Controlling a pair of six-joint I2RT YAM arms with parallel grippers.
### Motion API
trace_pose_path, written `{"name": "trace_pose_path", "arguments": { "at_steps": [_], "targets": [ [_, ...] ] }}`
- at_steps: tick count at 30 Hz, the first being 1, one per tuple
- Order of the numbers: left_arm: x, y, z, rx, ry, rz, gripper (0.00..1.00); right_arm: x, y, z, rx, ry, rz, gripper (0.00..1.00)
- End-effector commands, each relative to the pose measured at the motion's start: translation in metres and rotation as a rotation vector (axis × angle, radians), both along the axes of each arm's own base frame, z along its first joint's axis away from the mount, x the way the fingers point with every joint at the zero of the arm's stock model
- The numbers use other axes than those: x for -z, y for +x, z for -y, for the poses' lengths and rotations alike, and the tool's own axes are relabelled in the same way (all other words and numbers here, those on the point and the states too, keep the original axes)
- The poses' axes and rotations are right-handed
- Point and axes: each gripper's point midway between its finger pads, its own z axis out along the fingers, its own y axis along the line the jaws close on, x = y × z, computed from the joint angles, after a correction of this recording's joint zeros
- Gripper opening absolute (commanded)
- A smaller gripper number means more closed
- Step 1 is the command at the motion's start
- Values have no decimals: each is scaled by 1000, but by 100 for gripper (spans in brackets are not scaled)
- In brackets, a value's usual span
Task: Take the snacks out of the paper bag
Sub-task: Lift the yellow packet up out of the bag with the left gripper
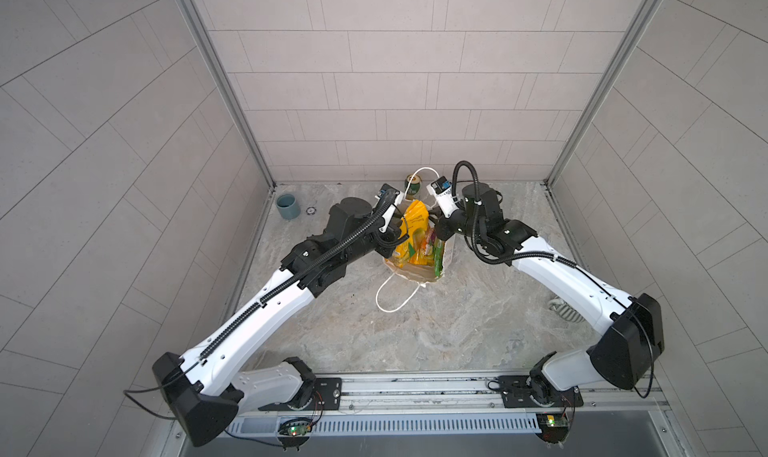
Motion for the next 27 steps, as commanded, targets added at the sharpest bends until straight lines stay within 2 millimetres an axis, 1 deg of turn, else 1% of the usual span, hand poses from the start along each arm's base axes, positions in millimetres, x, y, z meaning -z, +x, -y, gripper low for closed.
{"name": "trace_pose_path", "arguments": {
  "at_steps": [1,4,6,9,10,13,15,17,18,19,22,23,25,27],
  "targets": [
    [-73,-5,-2,10,-154,157,0,-35,-7,-2,-18,55,86,0],
    [-79,-6,1,23,-170,160,0,-36,-8,-3,-19,58,86,0],
    [-73,-3,5,25,-164,142,0,-35,-8,-3,-20,58,85,0],
    [-56,3,8,24,-127,111,0,-32,-7,-2,-14,51,80,0],
    [-55,3,7,22,-123,111,0,-32,-6,-2,-13,48,80,0],
    [-66,4,1,-10,-132,140,0,-33,-6,-1,-10,46,84,0],
    [-83,3,-4,-24,-151,178,0,-34,-5,-1,-6,49,86,0],
    [-96,2,-2,-13,-172,201,0,-35,-5,-1,-6,51,86,0],
    [-96,4,1,-11,-182,199,0,-34,-4,0,-3,50,85,0],
    [-92,7,3,-14,-187,190,0,-33,-4,0,-3,48,85,0],
    [-73,16,13,-2,-159,144,0,-30,-2,2,4,45,79,0],
    [-73,17,12,-12,-153,142,0,-30,-2,2,4,43,79,0],
    [-87,15,5,-29,-164,186,0,-29,-1,4,11,41,77,0],
    [-109,12,-10,-74,-176,253,0,-30,1,4,13,45,77,0]
  ]
}}
